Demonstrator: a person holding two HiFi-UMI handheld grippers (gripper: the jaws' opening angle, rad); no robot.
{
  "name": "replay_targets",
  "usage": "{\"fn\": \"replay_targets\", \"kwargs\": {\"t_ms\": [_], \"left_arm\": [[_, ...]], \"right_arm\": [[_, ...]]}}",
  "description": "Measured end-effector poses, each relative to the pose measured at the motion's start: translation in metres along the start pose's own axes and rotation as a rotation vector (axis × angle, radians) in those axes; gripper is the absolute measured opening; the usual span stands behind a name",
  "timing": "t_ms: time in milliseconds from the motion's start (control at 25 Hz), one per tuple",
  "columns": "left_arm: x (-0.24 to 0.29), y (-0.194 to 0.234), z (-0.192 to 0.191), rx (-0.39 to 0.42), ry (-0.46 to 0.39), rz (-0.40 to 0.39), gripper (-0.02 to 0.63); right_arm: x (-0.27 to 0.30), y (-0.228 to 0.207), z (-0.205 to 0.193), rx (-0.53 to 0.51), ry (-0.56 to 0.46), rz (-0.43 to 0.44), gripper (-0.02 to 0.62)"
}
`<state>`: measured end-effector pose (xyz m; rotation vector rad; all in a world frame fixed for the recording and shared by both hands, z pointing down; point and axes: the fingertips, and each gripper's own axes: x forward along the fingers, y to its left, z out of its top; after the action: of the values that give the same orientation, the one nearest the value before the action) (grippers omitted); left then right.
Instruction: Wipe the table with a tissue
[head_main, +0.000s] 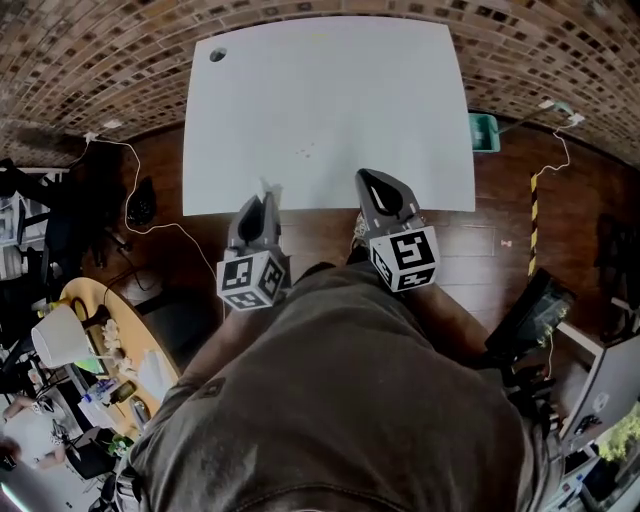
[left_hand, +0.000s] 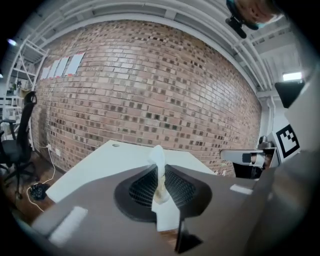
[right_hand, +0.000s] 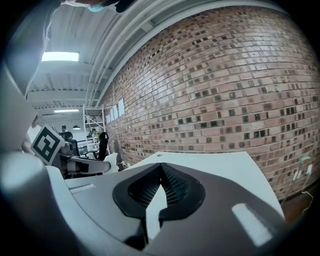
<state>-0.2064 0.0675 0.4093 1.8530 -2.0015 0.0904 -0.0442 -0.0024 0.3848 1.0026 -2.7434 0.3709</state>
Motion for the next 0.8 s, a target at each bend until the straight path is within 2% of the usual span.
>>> {"fn": "replay_targets", "kwargs": {"t_ms": [320,480,800], "left_arm": [[0.052,0.005,0.006,0.006,0.054,0.069,0.046],[0.07,0.014,0.001,-0.001,0.091,0.085,0.044],[0.103,0.035,-0.017,0.012,0.175,0.07,0.044]], "right_arm": [[0.033,-0.05,0.001,0.013,0.054,0.034,0.015],[0.041,-0.068,-0.005,0.031,0.083,0.013,0.015],[0.054,-0.077,-0.021,0.065,0.139,-0.043,0.015]]}}
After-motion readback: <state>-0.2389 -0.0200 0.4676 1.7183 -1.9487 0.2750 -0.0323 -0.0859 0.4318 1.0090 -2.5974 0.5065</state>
